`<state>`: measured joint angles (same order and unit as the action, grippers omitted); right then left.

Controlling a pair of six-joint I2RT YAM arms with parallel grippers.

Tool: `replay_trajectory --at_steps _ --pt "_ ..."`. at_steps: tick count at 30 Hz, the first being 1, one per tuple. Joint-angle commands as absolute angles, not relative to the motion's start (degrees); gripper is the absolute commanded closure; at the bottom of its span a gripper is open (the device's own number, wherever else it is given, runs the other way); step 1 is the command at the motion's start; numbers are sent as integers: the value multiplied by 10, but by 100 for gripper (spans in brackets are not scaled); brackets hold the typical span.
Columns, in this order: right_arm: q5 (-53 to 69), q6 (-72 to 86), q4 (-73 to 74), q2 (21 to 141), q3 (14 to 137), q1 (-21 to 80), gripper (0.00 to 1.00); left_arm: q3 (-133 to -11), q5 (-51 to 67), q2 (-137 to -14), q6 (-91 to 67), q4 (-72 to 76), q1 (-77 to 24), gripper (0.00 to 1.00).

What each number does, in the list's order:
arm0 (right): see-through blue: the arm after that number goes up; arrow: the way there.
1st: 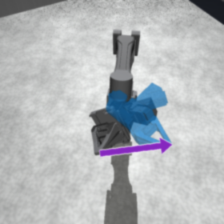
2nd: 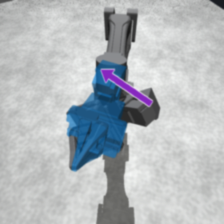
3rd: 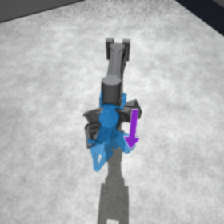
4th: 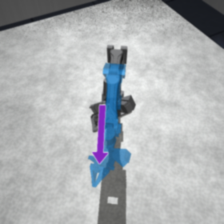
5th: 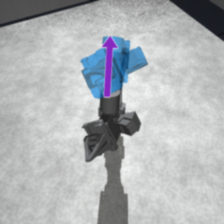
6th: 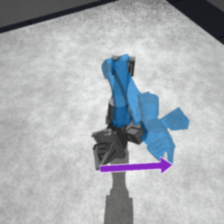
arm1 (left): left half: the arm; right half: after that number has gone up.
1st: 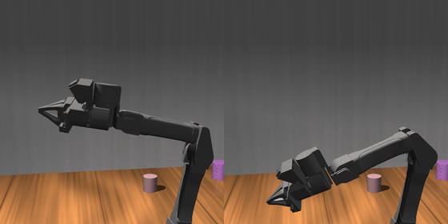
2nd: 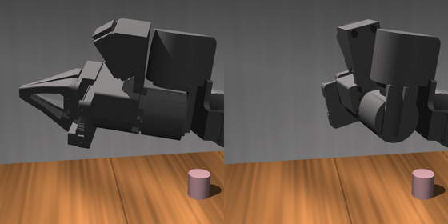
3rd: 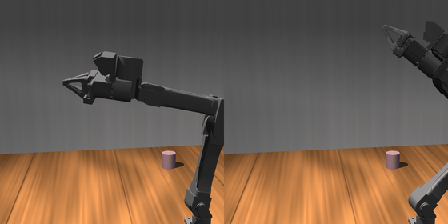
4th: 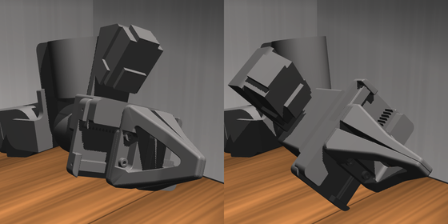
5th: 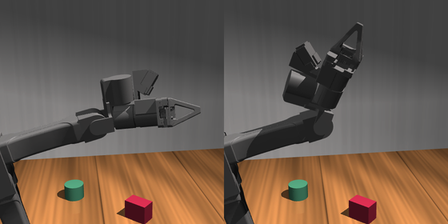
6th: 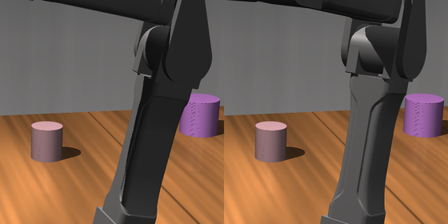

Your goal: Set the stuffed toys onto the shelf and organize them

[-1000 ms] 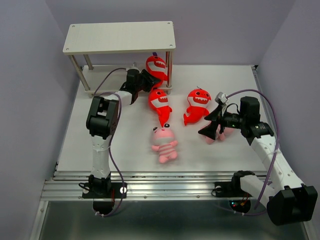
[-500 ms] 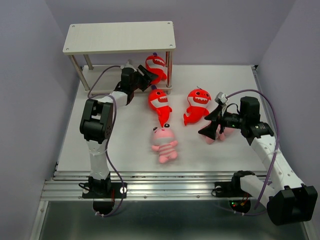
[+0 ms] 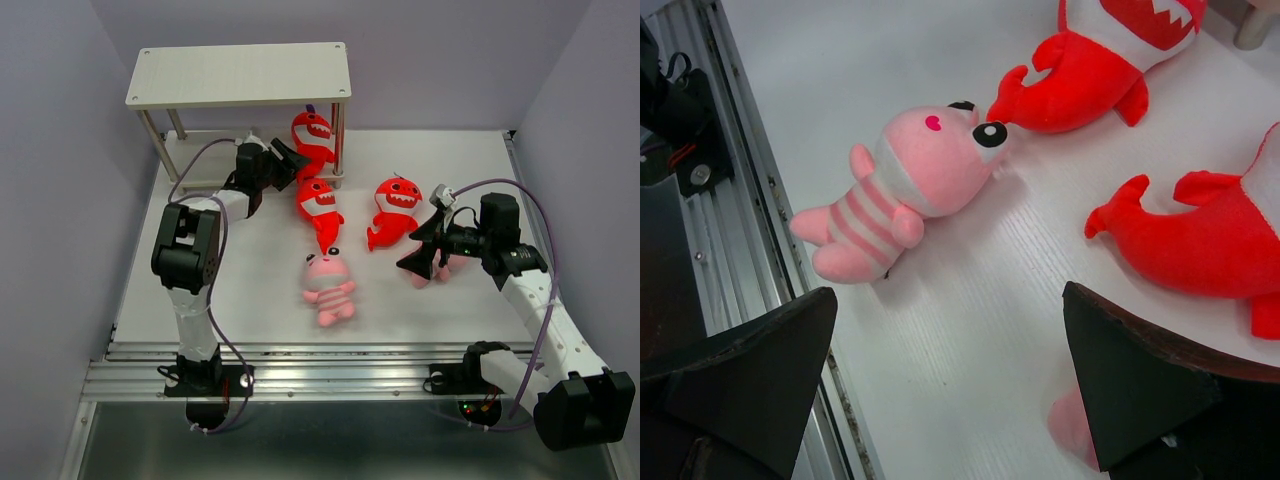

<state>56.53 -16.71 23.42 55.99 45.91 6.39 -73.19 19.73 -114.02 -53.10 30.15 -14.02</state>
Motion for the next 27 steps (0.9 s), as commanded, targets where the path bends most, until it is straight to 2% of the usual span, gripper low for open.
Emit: replay_trajectory --at_steps 1,10,17,27 --pt "564 -177 212 560 450 62 0 -713 192 -1085 -510 321 -133 25" --pt "567 -181 215 559 451 62 0 -663 158 -999 -443 278 -127 25" --pt "567 -185 217 557 452 62 0 -570 135 -919 -428 246 -127 25" --pt "565 -192 220 558 449 62 0 -536 129 -939 -432 244 -177 25"
